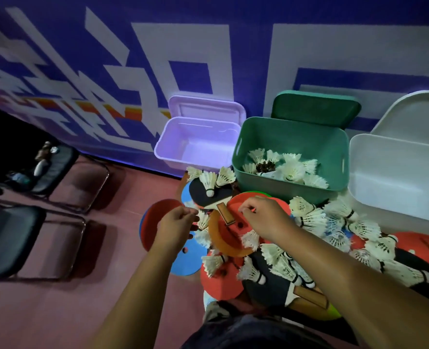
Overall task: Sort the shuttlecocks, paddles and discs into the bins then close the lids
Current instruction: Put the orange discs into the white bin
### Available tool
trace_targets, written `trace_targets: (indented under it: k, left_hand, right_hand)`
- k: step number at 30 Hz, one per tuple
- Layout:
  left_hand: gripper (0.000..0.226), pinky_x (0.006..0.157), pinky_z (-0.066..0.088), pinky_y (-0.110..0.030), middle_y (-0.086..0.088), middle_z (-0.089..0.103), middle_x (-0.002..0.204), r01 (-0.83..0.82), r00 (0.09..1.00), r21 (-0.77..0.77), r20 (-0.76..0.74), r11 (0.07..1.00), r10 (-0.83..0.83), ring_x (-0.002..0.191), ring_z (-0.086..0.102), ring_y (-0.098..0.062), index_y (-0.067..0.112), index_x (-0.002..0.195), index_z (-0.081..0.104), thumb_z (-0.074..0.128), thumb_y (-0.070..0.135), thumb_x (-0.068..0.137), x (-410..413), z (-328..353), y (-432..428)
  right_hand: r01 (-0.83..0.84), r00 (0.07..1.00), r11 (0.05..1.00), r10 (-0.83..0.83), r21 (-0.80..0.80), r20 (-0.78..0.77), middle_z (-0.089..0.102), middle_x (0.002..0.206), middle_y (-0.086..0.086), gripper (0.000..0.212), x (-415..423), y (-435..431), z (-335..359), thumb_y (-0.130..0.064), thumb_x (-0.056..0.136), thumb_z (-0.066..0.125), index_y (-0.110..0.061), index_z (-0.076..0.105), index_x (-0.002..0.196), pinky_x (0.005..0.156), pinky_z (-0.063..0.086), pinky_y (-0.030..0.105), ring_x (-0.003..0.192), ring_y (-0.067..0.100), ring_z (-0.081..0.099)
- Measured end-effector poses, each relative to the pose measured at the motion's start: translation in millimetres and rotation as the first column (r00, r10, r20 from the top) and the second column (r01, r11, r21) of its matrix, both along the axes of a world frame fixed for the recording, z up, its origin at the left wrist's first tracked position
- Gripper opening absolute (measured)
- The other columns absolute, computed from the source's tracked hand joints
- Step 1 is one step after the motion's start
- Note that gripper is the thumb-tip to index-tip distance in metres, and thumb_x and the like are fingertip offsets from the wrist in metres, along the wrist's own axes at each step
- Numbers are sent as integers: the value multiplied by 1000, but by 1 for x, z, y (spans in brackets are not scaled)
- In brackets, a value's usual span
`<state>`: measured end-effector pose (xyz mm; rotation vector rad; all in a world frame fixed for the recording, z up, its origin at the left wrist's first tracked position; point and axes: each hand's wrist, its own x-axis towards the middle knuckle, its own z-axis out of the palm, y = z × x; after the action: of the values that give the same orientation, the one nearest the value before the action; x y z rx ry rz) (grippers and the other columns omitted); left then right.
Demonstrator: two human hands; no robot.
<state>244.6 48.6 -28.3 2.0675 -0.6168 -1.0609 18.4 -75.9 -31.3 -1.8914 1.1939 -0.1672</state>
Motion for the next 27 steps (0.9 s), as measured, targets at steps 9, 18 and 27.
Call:
trace_targets:
  k: [9,18,27]
  left_hand:
    - [18,63,57,-32,-4,76,97,-95,994,-27,52,995,96,80,72,-18,18,98,72,57,11,102,31,-6,29]
    - [58,104,42,-48,-17,56,127,-218,792,21,589,976,164,123,48,-37,4,131,58,79,16,79,75,-25,39]
    - [22,73,40,-37,-22,69,104,-78,868,339,485,938,-103,101,65,-43,6,104,74,63,24,97,116,-70,51]
  right_hand:
    - [-9,1000,999,9,37,-19,70,101,-8,21,43,-3,-11,-24,105,54,-27,75,106,60,43,25,72,8,64]
    - [-79,996,995,81,61,-27,73,99,-8,22,74,6,-18,-22,104,55,-23,76,104,70,54,33,82,12,68]
    - [-161,985,985,164,66,-56,72,110,-11,24,104,21,-25,-21,103,55,-22,78,106,63,38,9,81,-4,60]
